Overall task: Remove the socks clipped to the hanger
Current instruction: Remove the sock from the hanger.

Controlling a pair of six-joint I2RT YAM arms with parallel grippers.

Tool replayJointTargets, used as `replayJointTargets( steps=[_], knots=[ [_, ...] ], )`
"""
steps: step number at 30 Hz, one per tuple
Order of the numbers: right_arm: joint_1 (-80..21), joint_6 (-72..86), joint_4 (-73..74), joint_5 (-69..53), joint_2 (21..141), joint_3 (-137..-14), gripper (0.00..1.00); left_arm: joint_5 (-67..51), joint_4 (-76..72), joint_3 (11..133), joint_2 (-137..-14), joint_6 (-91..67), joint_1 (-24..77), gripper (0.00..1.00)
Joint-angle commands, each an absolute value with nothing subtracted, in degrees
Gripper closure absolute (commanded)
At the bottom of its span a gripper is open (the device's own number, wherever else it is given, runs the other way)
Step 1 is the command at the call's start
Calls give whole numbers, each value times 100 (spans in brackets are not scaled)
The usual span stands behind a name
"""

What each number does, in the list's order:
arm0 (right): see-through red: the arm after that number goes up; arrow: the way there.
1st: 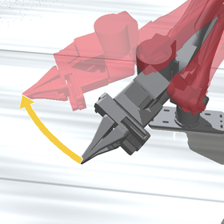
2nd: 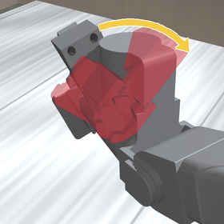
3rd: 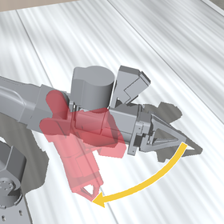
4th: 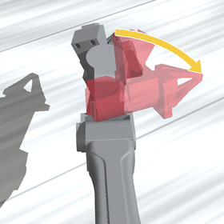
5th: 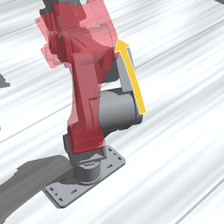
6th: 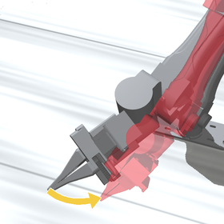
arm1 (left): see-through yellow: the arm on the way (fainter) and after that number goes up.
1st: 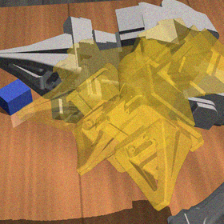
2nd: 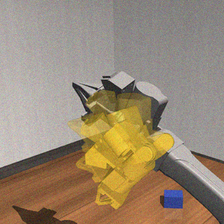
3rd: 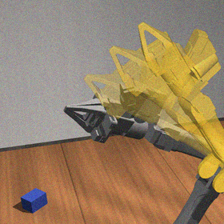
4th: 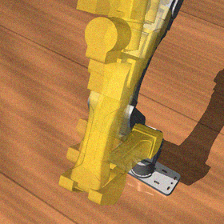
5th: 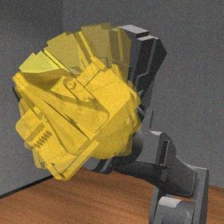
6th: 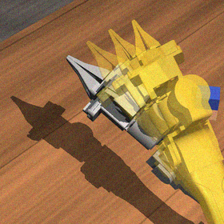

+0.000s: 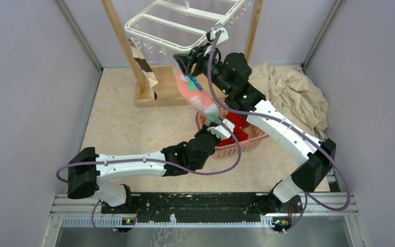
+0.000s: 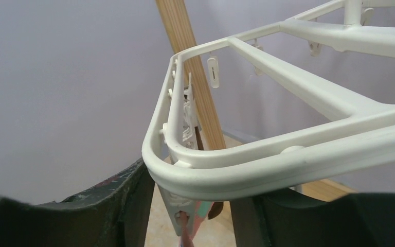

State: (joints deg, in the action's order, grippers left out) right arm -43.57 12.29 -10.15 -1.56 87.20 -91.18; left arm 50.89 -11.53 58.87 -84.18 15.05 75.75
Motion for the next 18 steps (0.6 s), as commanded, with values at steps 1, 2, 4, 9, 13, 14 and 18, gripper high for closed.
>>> replayJointTargets(
  steps=[1,2,4,9,13,14,18],
  knots=[
    [-4324,1313,-1489,-152,8583,-9189,55,5032,-1253,5827,-8307,1458,7550,99],
    [-4324,1310,-1496,-162,8590,-9185,62,5036,-1256,5827,-8311,1457,7550,99],
    [-4324,1316,-1497,-158,8595,-9191,72,5036,-1251,5823,-8311,1449,7550,99],
    [-4323,1310,-1472,-186,8616,-9205,85,5028,-1257,5810,-8304,1441,7544,99],
    [-4313,1301,-1459,-160,8614,-9164,100,5012,-1255,5793,-8295,1417,7542,99],
    [-4314,1301,-1440,-142,8606,-9159,100,5007,-1252,5784,-8297,1413,7542,99],
    [-4314,1224,-1233,-24,8597,-9219,100,4976,-1229,5785,-8264,1358,7549,99]
  ],
)
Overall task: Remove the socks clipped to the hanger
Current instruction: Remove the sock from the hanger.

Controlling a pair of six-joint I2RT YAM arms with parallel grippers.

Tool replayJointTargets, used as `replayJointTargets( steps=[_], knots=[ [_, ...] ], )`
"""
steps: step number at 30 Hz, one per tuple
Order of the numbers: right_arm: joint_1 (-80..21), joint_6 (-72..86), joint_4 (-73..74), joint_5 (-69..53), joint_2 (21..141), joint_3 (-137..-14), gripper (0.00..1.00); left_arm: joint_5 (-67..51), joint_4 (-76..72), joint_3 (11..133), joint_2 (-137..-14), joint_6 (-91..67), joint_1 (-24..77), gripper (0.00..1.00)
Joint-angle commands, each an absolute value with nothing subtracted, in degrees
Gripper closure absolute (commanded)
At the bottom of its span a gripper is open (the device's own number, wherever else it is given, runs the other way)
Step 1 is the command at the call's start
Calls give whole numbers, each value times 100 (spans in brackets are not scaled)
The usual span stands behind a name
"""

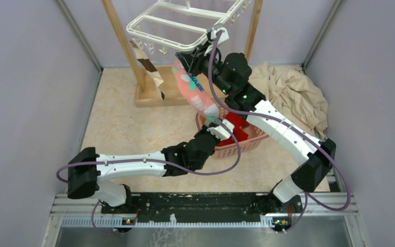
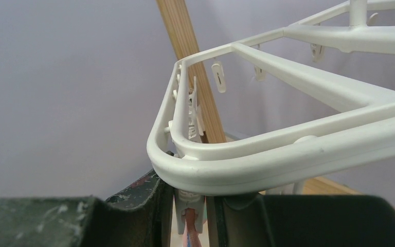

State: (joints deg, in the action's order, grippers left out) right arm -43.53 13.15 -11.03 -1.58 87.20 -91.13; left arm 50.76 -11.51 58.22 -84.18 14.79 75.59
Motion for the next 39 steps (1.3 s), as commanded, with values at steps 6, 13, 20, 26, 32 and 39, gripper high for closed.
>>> replayJointTargets(
  steps=[6,13,20,26,32,39],
  knots=[
    [-4246,1161,-976,178,8540,-9193,100,4616,-1248,5790,-8162,1261,7565,100],
    [-4203,1187,-906,49,8558,-9251,100,4034,-1402,5794,-8159,1357,7778,100],
    [-4167,1193,-913,26,8565,-9256,100,3779,-1521,5764,-8201,1376,7862,100],
    [-4127,1200,-884,26,8545,-9231,100,3696,-1752,5836,-8314,1562,7866,100],
    [-4055,1202,-768,26,8467,-9189,100,3574,-1783,6157,-8414,1763,7866,100],
    [-4025,1212,-760,-193,8312,-8903,70,3560,-1787,6319,-8404,1845,7866,100]
  ],
)
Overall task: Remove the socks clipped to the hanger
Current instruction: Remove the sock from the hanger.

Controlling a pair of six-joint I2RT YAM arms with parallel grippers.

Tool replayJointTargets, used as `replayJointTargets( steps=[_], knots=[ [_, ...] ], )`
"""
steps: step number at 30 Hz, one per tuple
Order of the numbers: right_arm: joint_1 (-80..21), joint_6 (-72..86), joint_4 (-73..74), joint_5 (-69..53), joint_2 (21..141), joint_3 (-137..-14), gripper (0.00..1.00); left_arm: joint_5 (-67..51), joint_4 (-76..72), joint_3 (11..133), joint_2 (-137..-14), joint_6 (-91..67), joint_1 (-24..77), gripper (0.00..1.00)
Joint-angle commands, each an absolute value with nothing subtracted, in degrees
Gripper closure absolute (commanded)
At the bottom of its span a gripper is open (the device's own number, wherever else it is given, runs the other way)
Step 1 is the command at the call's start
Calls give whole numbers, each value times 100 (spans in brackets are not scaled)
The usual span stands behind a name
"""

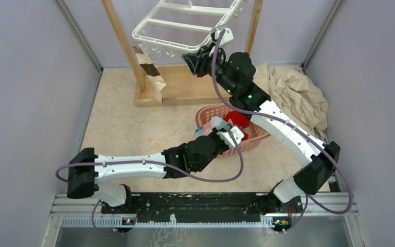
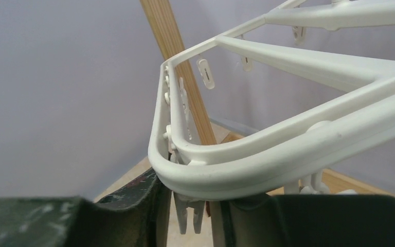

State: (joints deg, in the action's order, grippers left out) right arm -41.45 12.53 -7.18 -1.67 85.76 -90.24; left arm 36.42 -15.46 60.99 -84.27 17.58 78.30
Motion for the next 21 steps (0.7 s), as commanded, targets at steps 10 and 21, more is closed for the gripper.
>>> replayJointTargets(
  steps=[10,21],
  knots=[
    [-3994,1229,-685,-108,7856,-8406,41,3423,-1680,6586,-8291,1749,7865,100],
    [-3962,1337,-12,486,6858,-7904,28,3203,-1613,7257,-8466,1818,7849,99]
  ],
)
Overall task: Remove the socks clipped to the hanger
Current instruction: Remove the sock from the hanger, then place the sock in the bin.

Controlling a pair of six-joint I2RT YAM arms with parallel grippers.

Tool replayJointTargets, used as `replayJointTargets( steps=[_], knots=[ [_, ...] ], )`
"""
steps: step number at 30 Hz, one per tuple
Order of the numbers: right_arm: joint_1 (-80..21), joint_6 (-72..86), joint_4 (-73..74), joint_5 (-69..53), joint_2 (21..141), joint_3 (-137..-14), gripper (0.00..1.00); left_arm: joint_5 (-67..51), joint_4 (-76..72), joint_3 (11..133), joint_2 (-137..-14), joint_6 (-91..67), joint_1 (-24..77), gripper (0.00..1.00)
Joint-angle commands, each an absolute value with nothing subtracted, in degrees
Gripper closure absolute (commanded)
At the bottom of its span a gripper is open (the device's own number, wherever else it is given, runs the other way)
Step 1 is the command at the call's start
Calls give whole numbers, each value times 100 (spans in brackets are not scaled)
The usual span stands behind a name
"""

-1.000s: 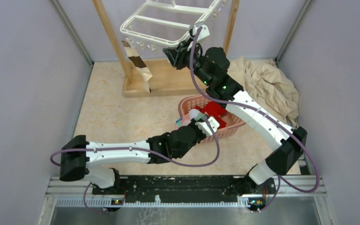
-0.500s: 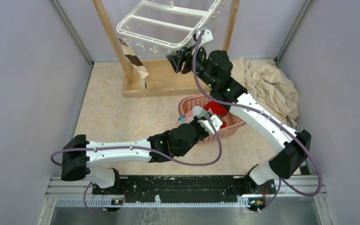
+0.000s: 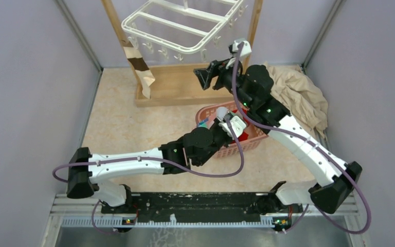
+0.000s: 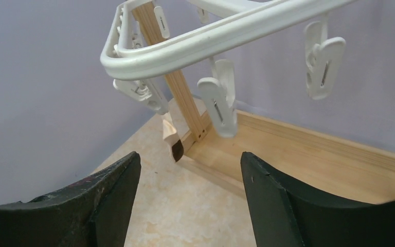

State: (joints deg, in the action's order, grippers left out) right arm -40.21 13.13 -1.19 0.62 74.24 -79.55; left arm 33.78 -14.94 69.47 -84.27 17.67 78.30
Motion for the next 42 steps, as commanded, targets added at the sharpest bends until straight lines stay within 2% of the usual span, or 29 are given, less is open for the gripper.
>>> replayJointTargets(
  steps=[1,12,22,37,39,42],
  knots=[
    [-3953,1324,183,594,6746,-7869,27,3184,-1617,7315,-8499,1833,7849,99],
    [-3938,1392,976,1597,5935,-7755,26,2473,-1645,7905,-8988,1435,7318,98],
    [-3937,1457,1163,1978,5649,-7592,25,1675,-1543,8206,-9303,868,6790,98],
    [-3923,1447,1330,2723,5303,-7552,23,1108,-1534,8629,-9754,500,6697,97],
    [-3918,1430,1338,2736,5299,-7551,23,1166,-1540,8517,-9753,467,6697,94],
    [-3920,1423,1339,2742,5315,-7548,23,1321,-1529,8299,-9726,418,6682,82]
  ],
)
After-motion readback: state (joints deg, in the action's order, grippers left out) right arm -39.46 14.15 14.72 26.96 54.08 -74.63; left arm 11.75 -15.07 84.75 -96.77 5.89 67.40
